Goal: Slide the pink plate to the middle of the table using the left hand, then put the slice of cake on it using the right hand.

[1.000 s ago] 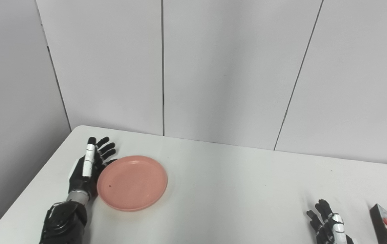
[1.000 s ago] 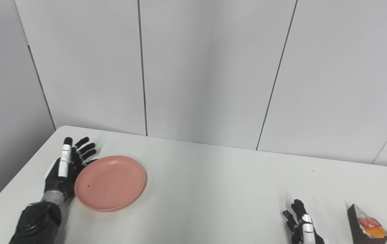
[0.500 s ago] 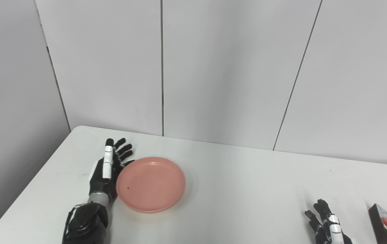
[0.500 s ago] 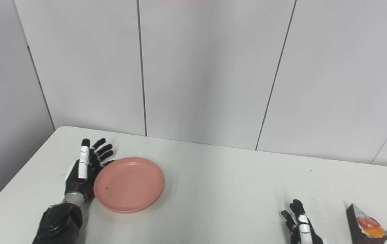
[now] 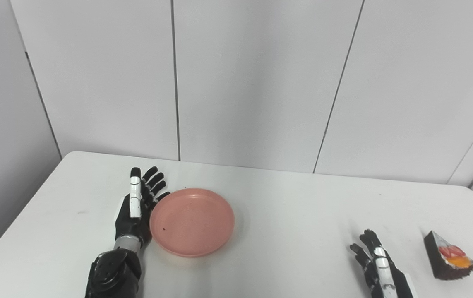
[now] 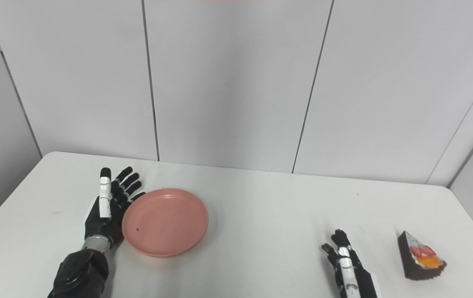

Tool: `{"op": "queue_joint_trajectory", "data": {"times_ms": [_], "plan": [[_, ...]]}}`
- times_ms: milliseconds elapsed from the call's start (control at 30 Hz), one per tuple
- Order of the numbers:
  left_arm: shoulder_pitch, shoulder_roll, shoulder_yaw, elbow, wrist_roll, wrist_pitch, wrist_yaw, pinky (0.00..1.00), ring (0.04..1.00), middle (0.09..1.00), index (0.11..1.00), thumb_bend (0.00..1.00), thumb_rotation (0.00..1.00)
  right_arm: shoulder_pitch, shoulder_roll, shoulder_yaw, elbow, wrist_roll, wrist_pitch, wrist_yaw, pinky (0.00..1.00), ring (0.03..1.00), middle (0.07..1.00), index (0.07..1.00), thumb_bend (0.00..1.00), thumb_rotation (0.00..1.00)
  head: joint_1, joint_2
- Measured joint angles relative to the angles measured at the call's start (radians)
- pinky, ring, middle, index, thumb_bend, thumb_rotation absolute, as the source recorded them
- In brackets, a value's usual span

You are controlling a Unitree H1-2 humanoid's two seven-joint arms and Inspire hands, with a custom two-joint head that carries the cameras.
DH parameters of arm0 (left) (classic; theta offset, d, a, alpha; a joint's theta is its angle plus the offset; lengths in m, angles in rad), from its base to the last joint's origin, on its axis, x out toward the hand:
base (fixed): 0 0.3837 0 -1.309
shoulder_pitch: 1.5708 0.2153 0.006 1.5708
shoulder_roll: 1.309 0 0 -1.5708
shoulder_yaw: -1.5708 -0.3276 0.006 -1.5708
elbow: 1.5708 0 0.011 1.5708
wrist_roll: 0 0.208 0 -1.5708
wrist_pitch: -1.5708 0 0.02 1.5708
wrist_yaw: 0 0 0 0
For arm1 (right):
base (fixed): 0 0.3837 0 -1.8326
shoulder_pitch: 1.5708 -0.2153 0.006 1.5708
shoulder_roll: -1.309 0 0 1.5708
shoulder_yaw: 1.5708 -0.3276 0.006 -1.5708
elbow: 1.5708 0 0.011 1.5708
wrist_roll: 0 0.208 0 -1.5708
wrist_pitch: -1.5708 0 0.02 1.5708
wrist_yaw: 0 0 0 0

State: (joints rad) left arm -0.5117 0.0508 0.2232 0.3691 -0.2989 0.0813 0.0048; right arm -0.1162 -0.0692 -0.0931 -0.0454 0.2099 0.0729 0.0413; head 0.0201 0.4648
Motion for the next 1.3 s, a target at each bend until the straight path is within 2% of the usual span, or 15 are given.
{"op": "queue_joint_trajectory", "data": {"times_ms": [100,200,267,433,500,667,933,1300], "plan": [[0.000,-0.011,-0.018,-0.007,0.002,0.013,-0.001,0.83,0.904,0.880,0.850,0.78,0.99,0.001,0.014,0.010,-0.009,-0.013,0.003,-0.021,0.94,0.861,0.924,0.900,0.80,0.82,-0.020,0.003],[0.000,-0.027,-0.033,-0.011,0.001,0.021,-0.006,0.84,0.910,0.883,0.849,0.78,0.99,0.002,0.026,0.019,-0.020,-0.033,0.013,-0.038,0.93,0.858,0.919,0.897,0.82,0.82,-0.074,0.012],[0.001,-0.035,-0.046,-0.018,0.002,0.037,-0.012,0.84,0.902,0.873,0.835,0.78,0.98,0.003,0.031,0.031,-0.036,-0.048,0.033,-0.049,0.92,0.852,0.914,0.892,0.79,0.83,-0.100,0.020],[0.016,-0.066,-0.067,-0.077,0.011,0.098,-0.001,0.85,0.904,0.871,0.824,0.78,0.98,0.008,0.050,0.055,-0.057,-0.088,0.053,-0.068,0.92,0.852,0.918,0.901,0.78,0.84,-0.127,0.028],[0.028,-0.070,-0.080,-0.090,0.014,0.103,-0.001,0.86,0.906,0.877,0.820,0.77,0.98,0.009,0.051,0.061,-0.063,-0.096,0.058,-0.068,0.92,0.852,0.919,0.906,0.79,0.85,-0.137,0.032],[0.038,-0.084,-0.101,-0.115,0.049,0.124,0.018,0.83,0.895,0.854,0.767,0.75,0.93,0.010,0.051,0.066,-0.068,-0.117,0.065,-0.068,0.92,0.850,0.924,0.930,0.75,0.84,-0.155,0.038],[0.039,-0.121,-0.129,-0.090,0.101,0.067,0.024,0.84,0.879,0.833,0.778,0.75,0.90,0.010,0.064,0.063,-0.068,-0.124,0.064,-0.076,0.90,0.837,0.912,0.930,0.72,0.80,-0.181,0.041],[0.024,-0.112,-0.136,0.013,0.119,-0.070,-0.008,0.91,0.903,0.870,0.787,0.77,0.88,0.009,0.082,0.069,-0.060,-0.176,0.059,-0.100,0.87,0.826,0.901,0.935,0.65,0.82,-0.216,0.035]]}}
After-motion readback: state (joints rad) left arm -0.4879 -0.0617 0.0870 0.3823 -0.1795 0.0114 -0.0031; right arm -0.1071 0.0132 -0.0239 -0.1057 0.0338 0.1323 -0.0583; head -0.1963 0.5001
